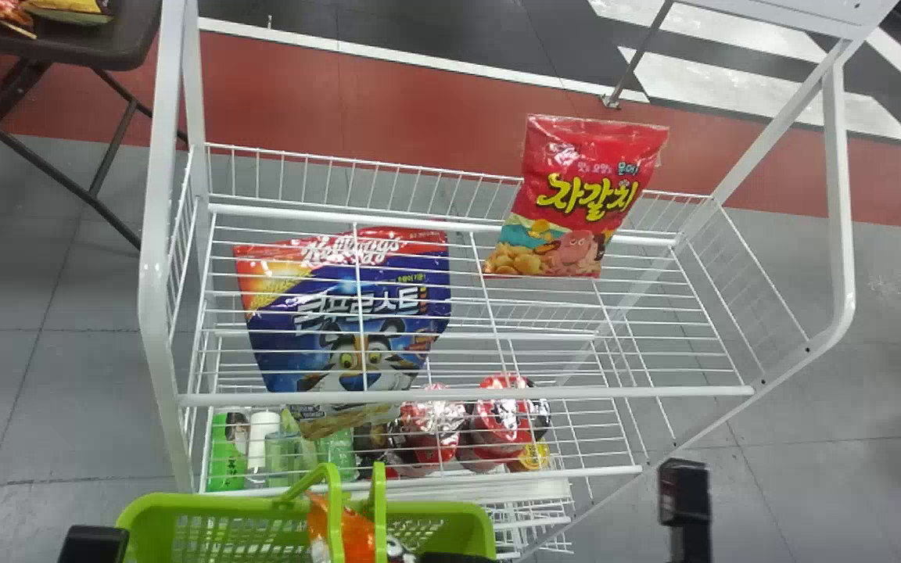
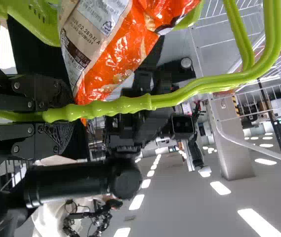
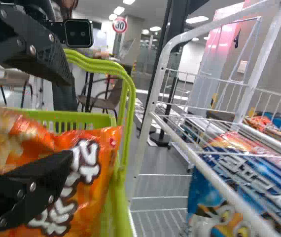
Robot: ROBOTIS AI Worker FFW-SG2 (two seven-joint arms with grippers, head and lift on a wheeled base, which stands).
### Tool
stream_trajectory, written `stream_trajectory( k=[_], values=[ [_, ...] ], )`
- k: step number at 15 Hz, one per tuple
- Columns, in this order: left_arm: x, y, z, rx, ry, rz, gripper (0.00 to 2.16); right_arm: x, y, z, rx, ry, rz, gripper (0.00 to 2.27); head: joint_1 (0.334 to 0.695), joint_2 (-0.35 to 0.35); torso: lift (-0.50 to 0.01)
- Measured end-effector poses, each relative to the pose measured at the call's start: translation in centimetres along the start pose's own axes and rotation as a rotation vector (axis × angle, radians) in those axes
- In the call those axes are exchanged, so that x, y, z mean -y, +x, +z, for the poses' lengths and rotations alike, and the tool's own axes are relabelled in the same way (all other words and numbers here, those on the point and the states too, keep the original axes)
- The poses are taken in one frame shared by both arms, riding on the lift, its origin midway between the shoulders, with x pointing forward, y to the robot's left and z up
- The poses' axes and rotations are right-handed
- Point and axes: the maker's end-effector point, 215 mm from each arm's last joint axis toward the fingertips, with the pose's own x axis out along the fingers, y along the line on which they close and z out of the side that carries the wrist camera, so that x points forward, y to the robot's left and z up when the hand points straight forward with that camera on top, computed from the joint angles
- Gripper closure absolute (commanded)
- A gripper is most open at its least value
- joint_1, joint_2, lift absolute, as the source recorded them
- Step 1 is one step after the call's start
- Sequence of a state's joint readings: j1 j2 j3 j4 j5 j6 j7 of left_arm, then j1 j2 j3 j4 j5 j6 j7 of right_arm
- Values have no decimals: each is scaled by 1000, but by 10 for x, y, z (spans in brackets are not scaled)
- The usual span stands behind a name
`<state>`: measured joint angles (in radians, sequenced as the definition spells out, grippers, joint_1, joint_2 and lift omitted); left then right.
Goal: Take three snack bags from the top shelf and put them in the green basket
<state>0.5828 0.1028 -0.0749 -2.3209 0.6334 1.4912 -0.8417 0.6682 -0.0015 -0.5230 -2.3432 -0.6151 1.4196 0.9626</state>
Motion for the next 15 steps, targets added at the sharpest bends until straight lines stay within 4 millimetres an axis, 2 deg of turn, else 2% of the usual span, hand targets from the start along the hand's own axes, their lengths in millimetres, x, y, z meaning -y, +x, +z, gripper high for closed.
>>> stream_trajectory(
  k=[2,5,7,8,11,13,15],
  values=[
    [0,1,-1,-2,1,1,1767,-2,-21,8,21,-53,-67,60,695,-350,-44],
    [0,2,-2,-3,0,0,1767,1,-54,36,95,-122,-138,60,695,-350,-44],
    [-1,3,-2,-2,3,5,1767,-6,-75,75,196,-257,-166,63,695,-350,-44],
    [-1,5,-1,-4,6,9,1767,-14,-86,105,274,-379,-188,63,695,-350,-44],
    [-4,12,0,-18,18,25,1767,-50,-118,177,484,-718,-269,63,695,-350,-44],
    [-7,15,1,-27,24,32,1767,-67,-125,199,561,-850,-360,63,695,-350,-44],
    [-9,17,2,-31,23,34,1767,-64,-119,209,608,-889,-491,63,695,-350,-44]
  ],
)
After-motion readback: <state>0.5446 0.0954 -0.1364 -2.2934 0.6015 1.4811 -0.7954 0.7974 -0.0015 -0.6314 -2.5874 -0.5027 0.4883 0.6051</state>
